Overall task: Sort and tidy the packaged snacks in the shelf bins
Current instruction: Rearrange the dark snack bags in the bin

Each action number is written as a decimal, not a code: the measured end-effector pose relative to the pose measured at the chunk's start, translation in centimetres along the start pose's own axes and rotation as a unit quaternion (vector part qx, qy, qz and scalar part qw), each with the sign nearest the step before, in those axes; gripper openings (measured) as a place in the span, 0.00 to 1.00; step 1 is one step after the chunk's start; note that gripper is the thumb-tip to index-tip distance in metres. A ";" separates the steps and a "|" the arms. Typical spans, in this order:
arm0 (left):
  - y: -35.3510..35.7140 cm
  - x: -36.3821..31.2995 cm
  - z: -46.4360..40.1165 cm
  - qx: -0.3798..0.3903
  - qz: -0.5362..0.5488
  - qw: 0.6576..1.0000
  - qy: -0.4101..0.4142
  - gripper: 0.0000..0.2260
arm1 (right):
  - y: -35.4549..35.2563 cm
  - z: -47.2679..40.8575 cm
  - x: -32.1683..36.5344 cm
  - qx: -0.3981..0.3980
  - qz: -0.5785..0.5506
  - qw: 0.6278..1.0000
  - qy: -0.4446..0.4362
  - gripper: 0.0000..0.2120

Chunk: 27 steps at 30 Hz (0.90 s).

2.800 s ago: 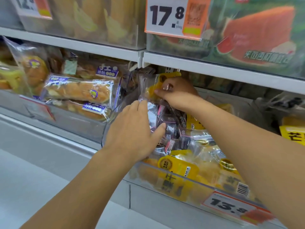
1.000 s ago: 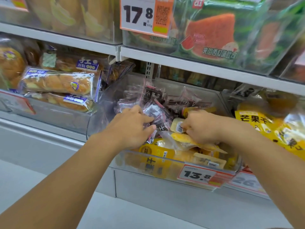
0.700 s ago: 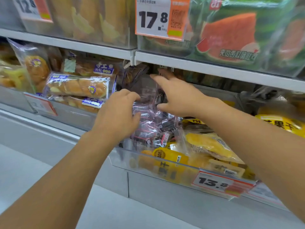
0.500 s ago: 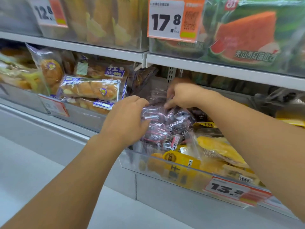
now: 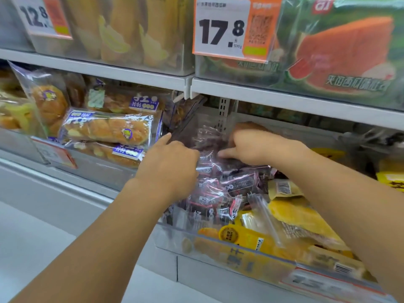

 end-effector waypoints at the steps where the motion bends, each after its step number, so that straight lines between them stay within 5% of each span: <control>1: -0.1 0.1 -0.1 -0.004 0.010 1.000 0.001 0.12 | 0.4 -1.2 0.6 0.017 -0.018 1.000 -0.017 0.24; 4: -0.2 0.6 -0.2 0.004 0.053 0.999 0.009 0.08 | -0.3 -4.0 1.0 0.030 -0.082 0.995 -0.039 0.39; 8: -0.4 0.7 -0.1 0.005 0.090 0.996 0.014 0.08 | -1.7 -6.1 1.2 0.033 -0.110 0.992 -0.058 0.26; 12: -0.4 1.0 0.0 -0.010 0.141 0.990 0.018 0.11 | -0.6 -7.3 2.1 0.079 -0.057 0.995 -0.035 0.32; 14: -0.3 1.2 0.0 -0.010 0.155 0.988 0.018 0.13 | -0.2 -7.5 2.9 0.091 -0.016 0.995 -0.046 0.23; 16: -0.3 1.2 0.2 -0.013 0.162 0.987 0.021 0.13 | -0.6 -7.0 3.6 0.074 0.003 0.995 -0.068 0.14; 20: -0.6 1.0 1.0 -0.039 0.149 0.988 0.019 0.11 | -1.6 -5.8 4.0 -0.025 0.023 0.996 -0.083 0.13; 27: -0.2 1.3 1.9 -0.062 0.126 0.990 0.001 0.16 | -2.3 -5.1 2.5 -0.155 -0.121 0.980 -0.017 0.11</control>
Point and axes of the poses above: each hand's wrist, its own z-axis away from the middle knuckle, its own y-axis out of the palm, x = y × z, the point moved 7 cm from there along -z, towards the middle knuckle, and after that the axes turned 13 degrees about x, right-handed, at the moved point
